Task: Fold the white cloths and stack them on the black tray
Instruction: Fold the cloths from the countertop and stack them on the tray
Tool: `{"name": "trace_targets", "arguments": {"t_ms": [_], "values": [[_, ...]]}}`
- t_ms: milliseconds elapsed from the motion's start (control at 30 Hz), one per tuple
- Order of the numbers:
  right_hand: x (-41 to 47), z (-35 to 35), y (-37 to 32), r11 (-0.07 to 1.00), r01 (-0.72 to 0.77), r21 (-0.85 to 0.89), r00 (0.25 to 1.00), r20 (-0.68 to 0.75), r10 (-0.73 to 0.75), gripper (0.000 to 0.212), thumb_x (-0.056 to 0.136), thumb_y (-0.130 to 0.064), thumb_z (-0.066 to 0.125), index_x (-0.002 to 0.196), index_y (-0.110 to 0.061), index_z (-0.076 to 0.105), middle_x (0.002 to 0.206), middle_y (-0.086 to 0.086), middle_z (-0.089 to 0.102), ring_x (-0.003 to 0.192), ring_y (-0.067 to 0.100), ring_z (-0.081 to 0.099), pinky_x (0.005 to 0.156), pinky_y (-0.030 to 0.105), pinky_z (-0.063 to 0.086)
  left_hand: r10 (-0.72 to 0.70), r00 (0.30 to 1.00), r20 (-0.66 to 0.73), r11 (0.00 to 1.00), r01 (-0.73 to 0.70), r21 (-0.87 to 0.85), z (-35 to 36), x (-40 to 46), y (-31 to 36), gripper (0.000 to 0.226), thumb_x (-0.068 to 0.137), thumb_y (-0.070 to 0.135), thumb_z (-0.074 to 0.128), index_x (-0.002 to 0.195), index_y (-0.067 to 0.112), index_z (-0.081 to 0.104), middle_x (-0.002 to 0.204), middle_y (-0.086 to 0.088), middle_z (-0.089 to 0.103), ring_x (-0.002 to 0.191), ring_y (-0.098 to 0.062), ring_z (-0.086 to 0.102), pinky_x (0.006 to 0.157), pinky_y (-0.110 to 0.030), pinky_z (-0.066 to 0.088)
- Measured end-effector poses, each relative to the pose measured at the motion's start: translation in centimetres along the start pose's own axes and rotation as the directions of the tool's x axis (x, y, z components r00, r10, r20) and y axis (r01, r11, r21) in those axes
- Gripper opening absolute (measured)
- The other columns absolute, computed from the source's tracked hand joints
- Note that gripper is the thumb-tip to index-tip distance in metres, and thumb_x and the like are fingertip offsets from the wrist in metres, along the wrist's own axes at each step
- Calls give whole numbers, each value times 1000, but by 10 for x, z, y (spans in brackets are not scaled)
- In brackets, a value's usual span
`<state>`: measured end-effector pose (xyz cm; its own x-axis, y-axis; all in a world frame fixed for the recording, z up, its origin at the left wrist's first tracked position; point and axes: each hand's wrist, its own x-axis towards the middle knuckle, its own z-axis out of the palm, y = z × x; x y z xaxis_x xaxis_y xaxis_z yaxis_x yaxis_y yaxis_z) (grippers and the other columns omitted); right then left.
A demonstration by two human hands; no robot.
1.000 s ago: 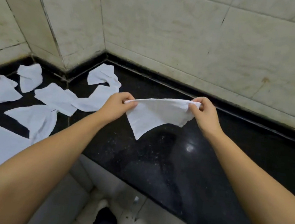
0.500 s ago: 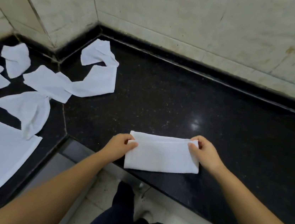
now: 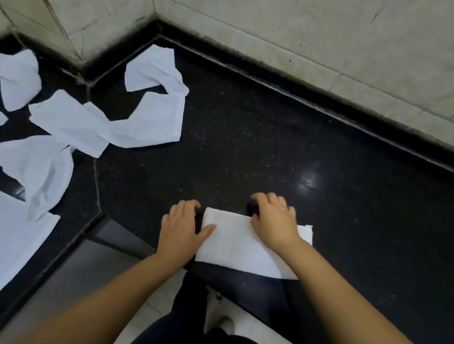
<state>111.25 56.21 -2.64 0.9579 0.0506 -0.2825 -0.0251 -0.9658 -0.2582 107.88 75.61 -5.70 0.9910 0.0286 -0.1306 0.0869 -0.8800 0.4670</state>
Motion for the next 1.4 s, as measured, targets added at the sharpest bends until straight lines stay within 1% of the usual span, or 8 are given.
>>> {"name": "trace_targets", "arguments": {"t_ms": [100, 267, 533, 667, 833, 1100, 1267, 1400], "values": [[12, 16, -43, 981, 188, 47, 977, 93, -191, 38, 94, -25, 47, 132, -20, 45, 130, 5, 47, 122, 25, 41, 101, 40, 32, -16, 1000, -18, 997, 17, 76, 4, -27, -11, 66, 78, 55, 63, 127, 14, 46, 120, -4, 52, 110, -24, 49, 89, -35, 37], [24, 20, -67, 958, 285, -20, 942, 191, -277, 24, 94, -23, 48, 117, -20, 53, 121, 6, 50, 116, 25, 44, 99, 40, 33, -68, 998, 7, 981, 65, 181, 8, -45, -15, 70, 83, 63, 50, 138, 21, 35, 134, 0, 40, 121, -19, 39, 97, -31, 31], [23, -14, -57, 943, 157, 293, 923, 296, -245, 7, 93, -19, 51, 99, -21, 52, 92, -3, 55, 83, 13, 54, 69, 24, 45, -6, 995, 104, 997, -3, 82, -1, -26, -2, 34, 89, 38, 53, 120, 24, 51, 130, 1, 37, 122, -18, 34, 98, -32, 31], [23, -32, -45, 945, 165, 283, 916, 310, -253, 29, 93, -17, 53, 122, -17, 55, 107, 0, 57, 95, 14, 55, 80, 25, 44, -10, 986, 164, 1000, 7, 18, -7, -15, 11, 17, 90, 29, 51, 105, 21, 53, 118, 3, 48, 115, -19, 43, 94, -34, 33], [22, -35, -35, 961, 192, 201, 924, 292, -245, 23, 93, -17, 51, 113, -17, 63, 104, 1, 60, 89, 14, 57, 73, 25, 43, -35, 970, 242, 999, 41, -22, -11, -11, 25, 2, 88, 21, 47, 87, 21, 46, 82, 7, 51, 87, -18, 54, 82, -33, 35], [14, 4, -55, 948, 193, 252, 959, 156, -237, 20, 96, -22, 49, 113, -19, 60, 116, 3, 56, 99, 15, 56, 86, 27, 49, -126, 976, 176, 991, 131, -15, -10, -32, 13, 4, 88, 23, 50, 88, 19, 49, 92, 3, 48, 94, -20, 53, 88, -36, 38], [17, 23, -56, 956, 288, 57, 934, 202, -294, 41, 93, -30, 54, 133, -22, 48, 132, 3, 47, 122, 22, 46, 103, 39, 41, -135, 984, 115, 986, 123, 112, -7, -40, 7, 21, 89, 27, 48, 105, 18, 57, 113, -2, 48, 108, -20, 46, 91, -34, 36], [21, 26, -62, 947, 318, -54, 932, 199, -302, 37, 94, -31, 51, 131, -23, 50, 131, 3, 48, 121, 22, 46, 103, 40, 37, -148, 981, 127, 979, 127, 158, -7, -43, 2, 24, 89, 32, 49, 107, 19, 58, 117, -2, 46, 112, -20, 42, 92, -33, 35]]}}
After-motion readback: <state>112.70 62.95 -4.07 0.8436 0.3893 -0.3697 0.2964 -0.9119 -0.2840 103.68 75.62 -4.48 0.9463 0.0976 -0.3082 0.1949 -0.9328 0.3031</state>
